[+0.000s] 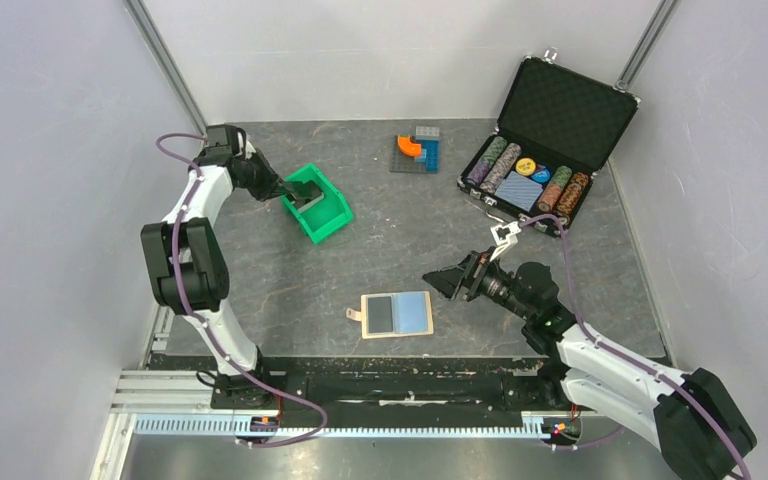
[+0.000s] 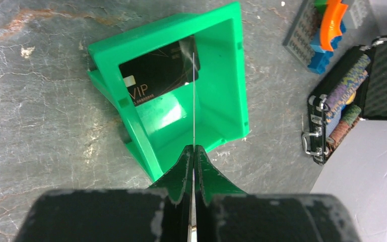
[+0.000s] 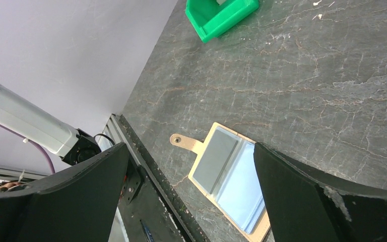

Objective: Take the credit cards out of the card holder
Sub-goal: Place the credit card in the storage box.

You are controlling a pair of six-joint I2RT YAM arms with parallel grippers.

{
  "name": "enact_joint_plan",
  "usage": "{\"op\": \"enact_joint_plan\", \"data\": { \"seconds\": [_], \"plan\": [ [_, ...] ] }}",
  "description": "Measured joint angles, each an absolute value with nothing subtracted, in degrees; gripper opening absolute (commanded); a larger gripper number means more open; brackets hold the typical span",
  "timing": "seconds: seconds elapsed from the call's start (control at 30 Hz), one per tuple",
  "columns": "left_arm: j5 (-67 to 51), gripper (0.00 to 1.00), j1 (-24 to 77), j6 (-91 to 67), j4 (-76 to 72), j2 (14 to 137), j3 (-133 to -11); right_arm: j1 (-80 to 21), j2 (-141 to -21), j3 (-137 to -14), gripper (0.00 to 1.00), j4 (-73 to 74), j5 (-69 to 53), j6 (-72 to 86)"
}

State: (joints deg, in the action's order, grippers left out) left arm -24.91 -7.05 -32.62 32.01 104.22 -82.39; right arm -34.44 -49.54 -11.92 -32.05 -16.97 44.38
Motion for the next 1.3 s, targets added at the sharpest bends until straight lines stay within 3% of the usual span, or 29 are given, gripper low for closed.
{"op": "enact_joint_plan", "data": {
  "seconds": [0.6,1.3],
  "plan": [
    [-22.52,0.05,-7.05,-32.67,32.51,110.48,-86.50,-34.22,-51.94,-12.49,0.98,-32.45,-17.96,44.71],
    [-20.95,0.29,-7.05,-32.64,33.15,114.76,-91.68,-34.22,-52.95,-12.49,0.98,-32.42,-18.00,46.09]
  ]
}}
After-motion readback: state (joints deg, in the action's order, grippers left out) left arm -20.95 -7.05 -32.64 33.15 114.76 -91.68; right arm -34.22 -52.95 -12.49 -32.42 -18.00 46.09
